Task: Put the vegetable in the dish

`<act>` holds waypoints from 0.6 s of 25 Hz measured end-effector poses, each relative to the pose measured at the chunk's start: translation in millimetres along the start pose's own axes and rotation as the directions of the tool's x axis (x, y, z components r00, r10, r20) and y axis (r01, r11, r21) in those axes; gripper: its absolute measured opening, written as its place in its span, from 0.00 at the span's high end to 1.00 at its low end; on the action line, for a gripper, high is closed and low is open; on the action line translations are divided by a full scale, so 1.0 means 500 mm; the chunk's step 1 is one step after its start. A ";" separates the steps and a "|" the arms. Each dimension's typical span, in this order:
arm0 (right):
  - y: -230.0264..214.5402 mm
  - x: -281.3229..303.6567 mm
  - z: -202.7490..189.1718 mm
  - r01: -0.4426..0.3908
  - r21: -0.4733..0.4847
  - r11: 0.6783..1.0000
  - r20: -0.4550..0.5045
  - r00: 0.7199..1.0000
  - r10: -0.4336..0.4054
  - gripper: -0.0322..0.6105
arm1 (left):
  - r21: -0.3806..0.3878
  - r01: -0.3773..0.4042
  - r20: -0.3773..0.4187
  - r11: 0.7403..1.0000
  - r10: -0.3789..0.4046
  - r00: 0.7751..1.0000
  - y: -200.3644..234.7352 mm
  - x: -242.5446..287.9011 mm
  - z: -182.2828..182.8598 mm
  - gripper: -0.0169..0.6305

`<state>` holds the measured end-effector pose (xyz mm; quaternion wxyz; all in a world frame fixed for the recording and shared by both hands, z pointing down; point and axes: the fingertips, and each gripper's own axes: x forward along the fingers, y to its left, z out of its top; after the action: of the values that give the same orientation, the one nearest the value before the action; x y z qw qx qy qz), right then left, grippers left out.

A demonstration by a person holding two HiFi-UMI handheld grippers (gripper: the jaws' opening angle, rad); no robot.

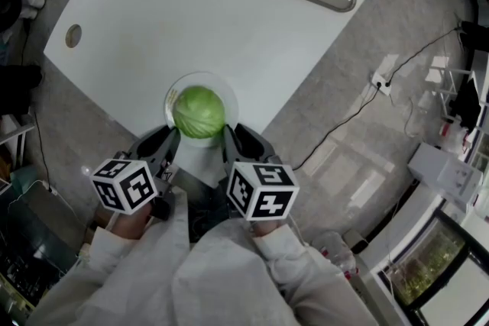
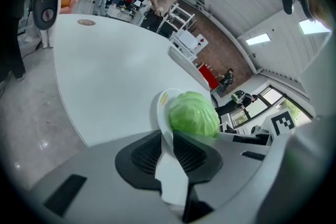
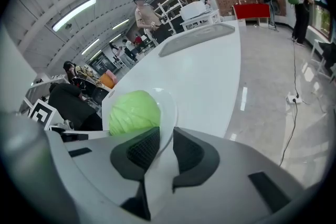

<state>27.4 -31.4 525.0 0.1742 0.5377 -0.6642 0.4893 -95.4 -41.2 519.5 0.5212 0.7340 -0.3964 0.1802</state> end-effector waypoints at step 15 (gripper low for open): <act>0.002 -0.001 0.004 -0.005 -0.009 1.000 0.008 1.000 0.005 0.83 | 0.057 -0.038 0.041 0.998 0.036 0.999 0.000 -0.003 0.003 0.86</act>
<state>27.2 -32.9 523.3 0.1725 0.5373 -0.6684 0.4845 -96.5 -42.2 517.7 0.4884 0.7446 -0.4149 0.1866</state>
